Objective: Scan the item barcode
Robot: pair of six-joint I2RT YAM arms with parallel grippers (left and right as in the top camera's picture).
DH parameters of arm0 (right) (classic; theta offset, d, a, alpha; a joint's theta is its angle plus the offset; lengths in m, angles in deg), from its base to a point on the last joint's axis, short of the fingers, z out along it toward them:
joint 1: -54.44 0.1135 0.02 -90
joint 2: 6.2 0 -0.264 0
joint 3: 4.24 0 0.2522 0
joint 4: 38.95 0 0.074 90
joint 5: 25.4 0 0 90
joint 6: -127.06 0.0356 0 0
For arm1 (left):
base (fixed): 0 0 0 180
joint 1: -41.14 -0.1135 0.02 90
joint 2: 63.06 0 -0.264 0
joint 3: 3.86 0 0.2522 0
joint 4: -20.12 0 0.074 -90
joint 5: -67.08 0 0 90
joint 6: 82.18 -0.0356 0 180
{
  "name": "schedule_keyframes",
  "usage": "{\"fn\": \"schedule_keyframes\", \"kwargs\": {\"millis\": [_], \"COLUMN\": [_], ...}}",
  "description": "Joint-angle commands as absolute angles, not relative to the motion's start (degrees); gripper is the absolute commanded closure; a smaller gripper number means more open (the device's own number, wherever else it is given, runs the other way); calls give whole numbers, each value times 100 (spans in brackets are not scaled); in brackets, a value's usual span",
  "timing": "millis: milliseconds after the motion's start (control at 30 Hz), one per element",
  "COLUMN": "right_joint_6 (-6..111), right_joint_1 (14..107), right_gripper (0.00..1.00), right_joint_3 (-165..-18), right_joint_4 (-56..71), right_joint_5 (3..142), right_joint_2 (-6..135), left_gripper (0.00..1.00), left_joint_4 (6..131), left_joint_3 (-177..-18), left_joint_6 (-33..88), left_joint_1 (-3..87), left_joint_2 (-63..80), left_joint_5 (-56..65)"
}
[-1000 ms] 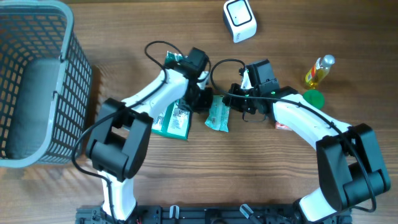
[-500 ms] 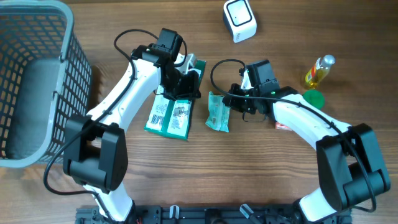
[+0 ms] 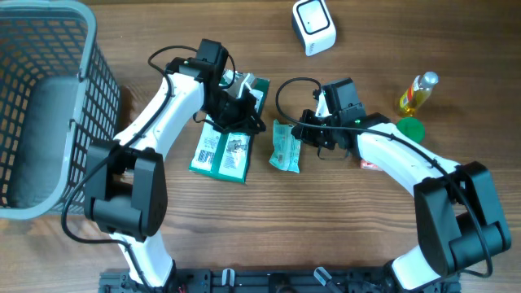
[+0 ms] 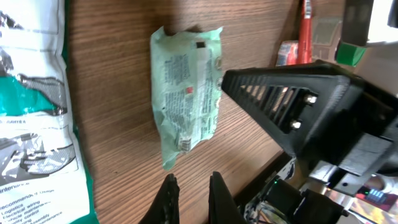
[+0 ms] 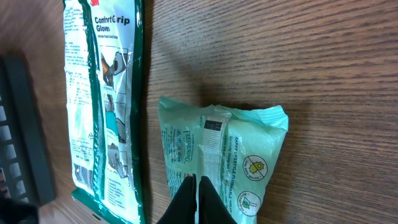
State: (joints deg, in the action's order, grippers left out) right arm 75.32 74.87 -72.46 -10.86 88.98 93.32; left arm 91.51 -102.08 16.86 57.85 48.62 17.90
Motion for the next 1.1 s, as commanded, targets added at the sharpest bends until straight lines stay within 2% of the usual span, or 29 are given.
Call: {"fn": "schedule_keyframes", "kwargs": {"millis": [0,100,433,700,967,1067], "right_joint_6": [7458,7456,7456,7473,7668,7663], "right_joint_1": [7491,7491,7491,7491,7489,7489], "right_gripper": [96,96,96,96,96,96], "right_joint_3": [-7251,-7251,-7251,-7251,-7251,-7251], "right_joint_4": [-1079,-1081,-1092,-1095,-1180,-1208], "right_joint_5": [8950,8950,8950,9171,9009,8990], "right_joint_2": [9308,9308,9308,9308,9538,9702], "left_gripper": [96,96,96,96,96,96], "left_joint_4": [9273,9290,9382,9491,8853,8416], "left_joint_3": [-10193,-10195,-10195,-10191,-9675,-9410], "left_joint_6": [1549,1540,1424,1398,1426,1769], "left_joint_1": [5712,5697,5474,5739,6064,6064], "left_joint_2": [5045,5065,5065,5065,5065,5067], "left_joint_5": [2161,2660,2419,2419,2413,2410]}}
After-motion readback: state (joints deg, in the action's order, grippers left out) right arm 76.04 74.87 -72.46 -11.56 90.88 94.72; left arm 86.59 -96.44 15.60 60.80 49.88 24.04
